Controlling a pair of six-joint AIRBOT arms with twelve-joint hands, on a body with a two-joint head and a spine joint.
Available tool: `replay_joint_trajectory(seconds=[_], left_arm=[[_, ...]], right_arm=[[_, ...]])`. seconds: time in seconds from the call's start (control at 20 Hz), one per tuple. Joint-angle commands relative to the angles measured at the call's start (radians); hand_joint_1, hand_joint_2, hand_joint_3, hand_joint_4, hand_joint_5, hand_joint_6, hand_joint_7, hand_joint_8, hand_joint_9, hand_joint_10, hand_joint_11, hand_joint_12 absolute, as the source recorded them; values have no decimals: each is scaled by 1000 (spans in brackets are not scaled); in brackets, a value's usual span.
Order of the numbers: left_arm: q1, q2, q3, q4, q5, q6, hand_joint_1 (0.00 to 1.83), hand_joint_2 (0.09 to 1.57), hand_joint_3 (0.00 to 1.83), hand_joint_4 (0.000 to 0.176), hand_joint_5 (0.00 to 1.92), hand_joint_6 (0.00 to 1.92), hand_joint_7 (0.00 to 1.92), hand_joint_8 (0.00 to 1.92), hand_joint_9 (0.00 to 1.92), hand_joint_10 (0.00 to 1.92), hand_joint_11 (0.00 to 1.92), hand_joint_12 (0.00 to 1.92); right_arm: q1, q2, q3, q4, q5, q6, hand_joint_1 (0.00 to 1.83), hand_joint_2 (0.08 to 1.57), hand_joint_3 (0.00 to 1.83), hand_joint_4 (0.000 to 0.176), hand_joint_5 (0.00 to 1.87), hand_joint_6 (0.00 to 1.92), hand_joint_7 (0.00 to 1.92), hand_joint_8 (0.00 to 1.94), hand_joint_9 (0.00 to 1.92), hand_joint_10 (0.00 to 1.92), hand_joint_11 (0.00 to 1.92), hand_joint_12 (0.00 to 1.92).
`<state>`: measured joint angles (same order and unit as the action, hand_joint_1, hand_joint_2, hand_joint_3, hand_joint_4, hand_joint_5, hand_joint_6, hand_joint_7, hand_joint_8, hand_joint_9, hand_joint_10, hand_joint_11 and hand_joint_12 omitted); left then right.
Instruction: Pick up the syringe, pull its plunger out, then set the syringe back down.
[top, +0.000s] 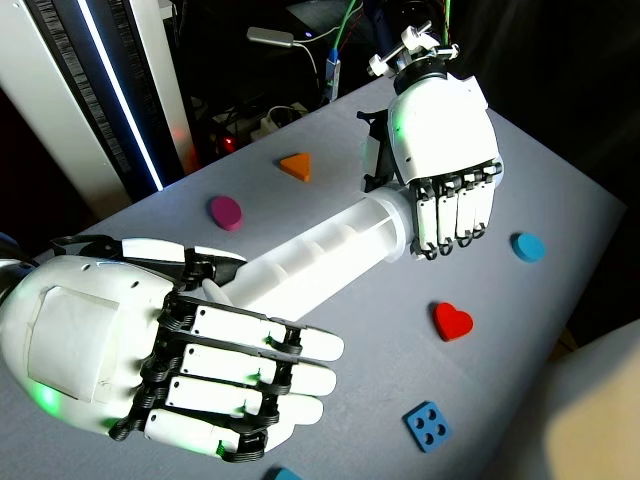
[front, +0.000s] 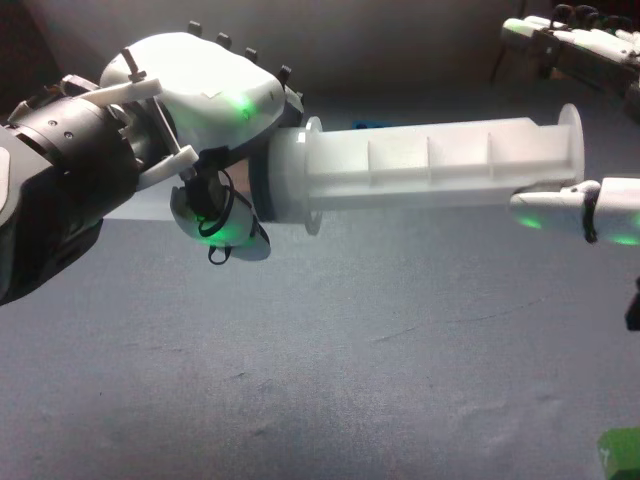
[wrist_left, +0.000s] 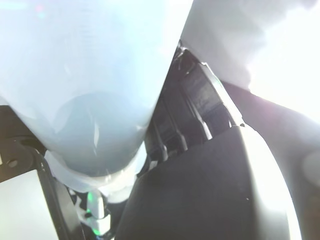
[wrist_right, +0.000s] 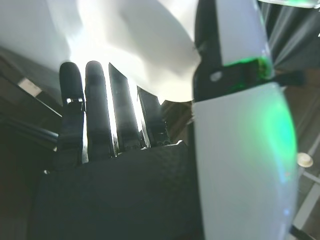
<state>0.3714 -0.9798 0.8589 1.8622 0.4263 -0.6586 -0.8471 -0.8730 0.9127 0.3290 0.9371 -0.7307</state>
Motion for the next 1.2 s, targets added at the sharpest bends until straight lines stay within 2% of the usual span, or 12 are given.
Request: replay_joint_trajectory(seconds=[0.0,0.2,0.3,0.5,0.55,0.6,0.7,0.8,0.9,1.0,1.05,1.15], left_arm=[[-1,8,-3,62,36,26,1347,1174,0,0,774,1114,846,1187,864,1384,803,1197],[14,10,-10,62,36,23,1359,1171,1,0,809,1104,812,1212,854,1364,829,1165],[25,8,-11,62,35,18,1353,1186,1,0,763,1131,809,1261,818,1407,809,1203],[50,1,-10,62,20,-21,1357,1178,0,0,790,1109,829,1237,821,1393,821,1222],[55,-3,-8,62,11,-20,1359,1177,0,0,795,1094,821,1254,830,1383,837,1222],[62,-17,4,62,-24,-20,1360,1172,0,0,822,1072,817,1250,836,1372,840,1212],[66,-44,28,62,-69,-20,1362,1165,0,0,847,1056,815,1231,847,1360,876,1184],[69,-68,43,63,-79,-11,1362,1164,0,0,852,1056,811,1227,853,1354,867,1168],[78,-91,58,63,-80,-11,1360,1168,1,0,844,1085,820,1216,827,1376,801,1222],[91,-107,72,62,-80,-12,1359,1169,1,0,843,1092,816,1217,822,1380,810,1251],[103,-116,82,62,-81,-15,1358,1172,0,0,841,1099,806,1225,823,1383,863,1209],[120,-126,99,62,-82,-21,1358,1172,0,0,846,1099,800,1227,820,1385,816,1180]], right_arm=[[4,17,-6,-15,98,21,719,871,0,0,114,1,70,3,65,5,0,472],[-11,45,-28,-79,41,24,491,876,2,0,17,0,3,0,0,0,0,203],[-18,63,-40,-88,-9,25,425,865,0,0,14,3,0,0,0,0,0,187],[-6,97,-68,-95,-66,7,392,853,0,0,10,0,0,0,0,0,0,240],[6,109,-82,-88,-90,-8,392,852,0,0,11,0,0,0,0,0,0,244],[49,136,-111,-28,-171,-47,392,852,0,0,11,1,0,0,0,0,0,245],[139,162,-137,49,-259,-84,392,853,0,0,10,0,0,0,0,0,0,244],[190,169,-146,50,-287,-171,392,853,0,0,10,0,0,0,0,0,0,246],[205,194,-168,51,-334,-198,395,851,0,0,8,1,0,0,0,0,0,251],[211,217,-193,60,-332,-217,396,850,0,0,9,1,0,0,0,0,0,252],[212,222,-203,98,-299,-256,397,850,0,0,1,0,0,0,0,0,0,253],[215,234,-219,116,-268,-310,388,858,1,0,5,1,0,0,0,0,0,273]])
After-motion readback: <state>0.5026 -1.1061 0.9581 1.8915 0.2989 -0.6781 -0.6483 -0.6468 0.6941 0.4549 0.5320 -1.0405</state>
